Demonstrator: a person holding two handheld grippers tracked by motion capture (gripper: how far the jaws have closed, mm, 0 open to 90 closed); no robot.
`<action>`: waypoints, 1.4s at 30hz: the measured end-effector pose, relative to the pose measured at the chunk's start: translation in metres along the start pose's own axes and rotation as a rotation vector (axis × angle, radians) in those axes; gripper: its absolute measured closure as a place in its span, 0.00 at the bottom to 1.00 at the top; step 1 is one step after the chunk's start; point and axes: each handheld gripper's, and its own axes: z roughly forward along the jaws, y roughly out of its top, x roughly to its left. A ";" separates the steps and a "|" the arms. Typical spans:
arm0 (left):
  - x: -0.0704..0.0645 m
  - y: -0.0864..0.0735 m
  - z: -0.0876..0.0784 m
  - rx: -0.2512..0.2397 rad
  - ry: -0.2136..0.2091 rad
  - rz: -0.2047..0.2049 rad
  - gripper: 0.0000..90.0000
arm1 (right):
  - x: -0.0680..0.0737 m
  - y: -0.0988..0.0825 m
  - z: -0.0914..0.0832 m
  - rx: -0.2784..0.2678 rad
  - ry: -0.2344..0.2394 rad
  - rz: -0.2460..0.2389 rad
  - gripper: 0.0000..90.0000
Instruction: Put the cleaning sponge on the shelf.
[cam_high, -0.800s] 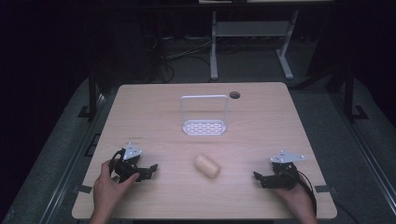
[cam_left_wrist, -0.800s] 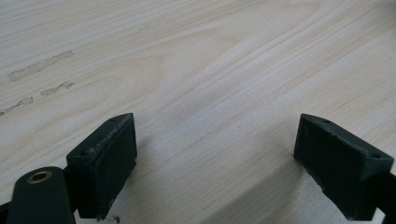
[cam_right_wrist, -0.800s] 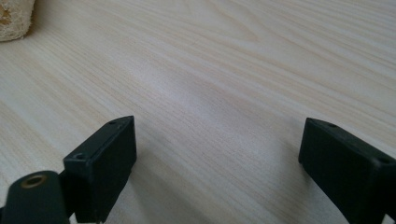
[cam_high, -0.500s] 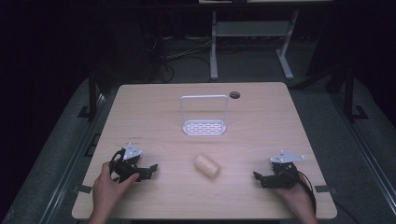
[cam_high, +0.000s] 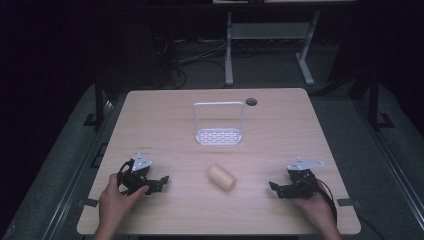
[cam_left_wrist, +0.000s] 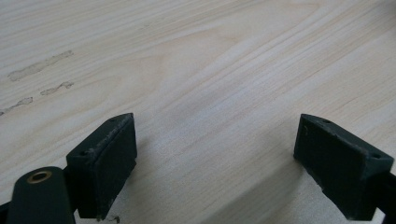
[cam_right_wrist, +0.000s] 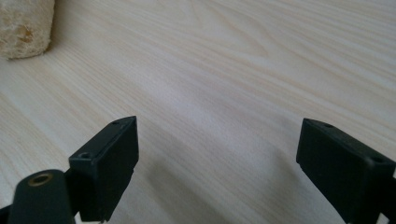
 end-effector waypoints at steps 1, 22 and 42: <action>0.000 0.000 0.000 0.000 0.000 0.000 0.14 | 0.000 0.000 0.000 0.000 0.000 0.000 0.14; 0.000 0.000 0.000 0.000 0.000 -0.001 0.14 | 0.007 0.021 0.002 -0.013 0.039 -0.025 0.14; 0.000 0.000 0.000 0.000 0.000 0.000 0.14 | 0.019 0.045 0.012 -0.037 0.082 -0.058 0.14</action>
